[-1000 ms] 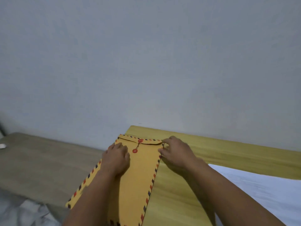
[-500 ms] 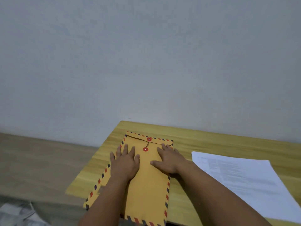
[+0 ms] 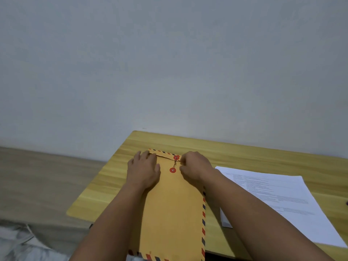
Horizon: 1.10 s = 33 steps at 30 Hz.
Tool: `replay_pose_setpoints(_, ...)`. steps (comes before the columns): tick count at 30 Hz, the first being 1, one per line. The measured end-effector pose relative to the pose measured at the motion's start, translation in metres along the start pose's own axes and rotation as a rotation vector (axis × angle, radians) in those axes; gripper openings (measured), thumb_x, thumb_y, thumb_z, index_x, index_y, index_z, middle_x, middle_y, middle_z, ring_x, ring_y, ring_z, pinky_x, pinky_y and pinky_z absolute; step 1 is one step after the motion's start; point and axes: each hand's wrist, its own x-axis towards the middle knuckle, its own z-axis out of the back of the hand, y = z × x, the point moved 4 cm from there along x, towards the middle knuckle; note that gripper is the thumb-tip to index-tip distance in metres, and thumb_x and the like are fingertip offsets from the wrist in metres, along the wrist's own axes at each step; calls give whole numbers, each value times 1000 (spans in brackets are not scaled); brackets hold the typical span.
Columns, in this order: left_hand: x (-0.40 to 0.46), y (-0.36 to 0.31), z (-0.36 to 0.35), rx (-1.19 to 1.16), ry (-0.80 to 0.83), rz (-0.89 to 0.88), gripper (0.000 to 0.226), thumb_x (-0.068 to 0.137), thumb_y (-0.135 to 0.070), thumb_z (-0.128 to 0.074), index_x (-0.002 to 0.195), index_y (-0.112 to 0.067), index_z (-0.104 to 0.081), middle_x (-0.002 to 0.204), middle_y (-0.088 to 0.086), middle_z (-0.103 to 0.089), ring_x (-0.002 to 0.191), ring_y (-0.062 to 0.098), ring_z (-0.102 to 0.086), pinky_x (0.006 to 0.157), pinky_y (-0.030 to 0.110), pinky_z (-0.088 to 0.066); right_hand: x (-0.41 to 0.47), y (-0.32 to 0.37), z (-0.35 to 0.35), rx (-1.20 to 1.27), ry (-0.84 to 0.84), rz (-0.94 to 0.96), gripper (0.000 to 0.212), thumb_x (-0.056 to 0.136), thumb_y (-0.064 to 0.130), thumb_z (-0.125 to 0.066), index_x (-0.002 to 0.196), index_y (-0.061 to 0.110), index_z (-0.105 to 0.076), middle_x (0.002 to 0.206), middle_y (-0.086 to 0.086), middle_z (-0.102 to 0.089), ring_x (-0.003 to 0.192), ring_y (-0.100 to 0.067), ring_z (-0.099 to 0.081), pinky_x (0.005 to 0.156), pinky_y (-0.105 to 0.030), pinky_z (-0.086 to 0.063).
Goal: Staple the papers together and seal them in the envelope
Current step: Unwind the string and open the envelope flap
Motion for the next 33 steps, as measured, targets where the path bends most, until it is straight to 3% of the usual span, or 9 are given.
replay_pose_setpoints(4, 26, 6, -16, -10, 87, -102, 59, 101, -51, -35, 156, -33, -30, 168, -2, -19, 156, 27, -7, 122, 52, -17, 29, 4, -8, 74, -39, -52, 22, 84, 43, -74, 92, 23, -75, 93, 4, -72, 91, -23, -68, 84, -42, -59)
replay_pose_setpoints(9, 31, 12, -35, -19, 66, -117, 64, 96, -56, -24, 156, -37, -31, 167, -5, -23, 156, 23, -13, 124, 52, -11, 47, 10, -6, 7, -51, -44, 16, 86, 32, -74, 87, 17, -73, 83, -1, -68, 82, -26, -67, 64, -32, -51)
replay_pose_setpoints(13, 32, 11, -35, -22, 48, -124, 66, 93, -57, -21, 155, -36, -33, 167, -4, -24, 155, 23, -13, 124, 52, -11, 49, 23, 3, -47, 3, -28, 30, 80, 39, -77, 75, 19, -55, 76, 2, -60, 77, -24, -63, 54, -29, -40)
replay_pose_setpoints(18, 30, 10, -36, -17, 40, -131, 64, 95, -56, -22, 155, -36, -33, 167, -5, -24, 155, 23, -12, 124, 53, -10, 51, 37, 7, -172, 25, 3, 24, 88, 25, -78, 97, 16, -59, 91, -1, -62, 84, -25, -60, 63, -33, -43)
replay_pose_setpoints(21, 30, 10, -36, -16, 40, -133, 64, 95, -56, -22, 155, -36, -34, 166, -4, -26, 155, 24, -13, 123, 53, -11, 65, 38, 7, -92, 89, 1, 27, 84, 26, -81, 82, 15, -57, 83, 0, -61, 82, -26, -62, 59, -31, -42)
replay_pose_setpoints(25, 29, 10, -35, -14, 41, -135, 62, 96, -55, -24, 154, -36, -35, 166, -4, -26, 155, 24, -13, 123, 53, -11, 90, 37, 7, 92, 86, -18, 38, 91, 28, -71, 65, 16, -46, 66, -1, -49, 71, -27, -54, 58, -32, -38)
replay_pose_setpoints(28, 28, 9, -34, -20, 45, -128, 61, 97, -54, -25, 154, -36, -35, 167, -4, -25, 156, 24, -12, 124, 52, -8, 99, 25, 9, 152, 50, -66, 33, 92, 26, -67, 66, 15, -51, 66, -3, -53, 66, -25, -52, 58, -33, -38)
replay_pose_setpoints(33, 29, 10, -35, -18, 40, -127, 61, 97, -54, -27, 155, -35, -35, 166, -4, -26, 155, 24, -13, 124, 52, -9, 94, -1, 5, 330, 26, -93, 23, 90, 24, -71, 75, 9, -62, 77, -14, -68, 77, -27, -67, 66, -41, -51)
